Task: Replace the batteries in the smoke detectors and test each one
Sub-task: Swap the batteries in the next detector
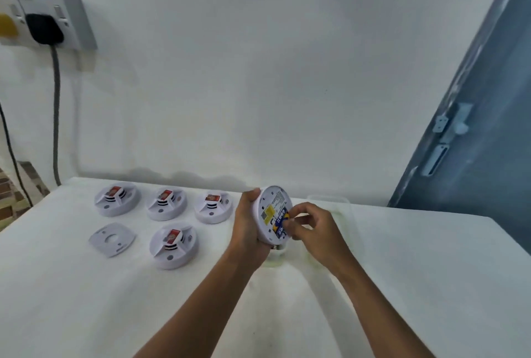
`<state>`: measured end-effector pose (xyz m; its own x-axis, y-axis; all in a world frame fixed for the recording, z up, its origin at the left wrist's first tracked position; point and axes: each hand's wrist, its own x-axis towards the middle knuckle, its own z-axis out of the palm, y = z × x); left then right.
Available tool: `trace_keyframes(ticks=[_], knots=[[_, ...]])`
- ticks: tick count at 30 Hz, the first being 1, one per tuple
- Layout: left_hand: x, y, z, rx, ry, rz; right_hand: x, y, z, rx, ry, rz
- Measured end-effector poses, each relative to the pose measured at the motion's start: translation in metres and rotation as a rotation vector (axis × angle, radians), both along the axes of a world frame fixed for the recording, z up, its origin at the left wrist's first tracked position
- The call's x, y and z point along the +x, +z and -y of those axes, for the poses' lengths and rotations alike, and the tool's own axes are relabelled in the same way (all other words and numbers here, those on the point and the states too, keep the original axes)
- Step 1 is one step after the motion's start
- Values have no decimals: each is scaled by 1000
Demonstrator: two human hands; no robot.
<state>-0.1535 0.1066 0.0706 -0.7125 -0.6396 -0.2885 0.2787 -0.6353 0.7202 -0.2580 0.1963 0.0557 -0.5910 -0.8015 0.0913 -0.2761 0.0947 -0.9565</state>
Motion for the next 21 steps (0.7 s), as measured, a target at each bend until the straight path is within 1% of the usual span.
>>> trace_keyframes(ticks=[4,10,12,15,17,18,19,21], knots=[[-25,-1,-17,27,-3,29,-23,-1,-17,-4,6,105],[-44,-3,-22,41,-26,46,-43,1,-26,-7,-3,193],[-47,-6,-22,34,-31,41,-42,0,-26,-13,-43,139],[-54,-6,-23,23,-39,48,-42,-2,-21,-15,-200,-1],[-59,-6,-23,21,-37,54,-41,-2,-18,-29,-243,13],[-61,-7,-22,18,-29,65,-41,-1,-16,-43,-258,54],[-63,-9,-21,24,-27,69,-42,-1,-16,-68,-281,137],[-65,-13,-17,27,-17,74,-48,1,-15,-157,-322,385]])
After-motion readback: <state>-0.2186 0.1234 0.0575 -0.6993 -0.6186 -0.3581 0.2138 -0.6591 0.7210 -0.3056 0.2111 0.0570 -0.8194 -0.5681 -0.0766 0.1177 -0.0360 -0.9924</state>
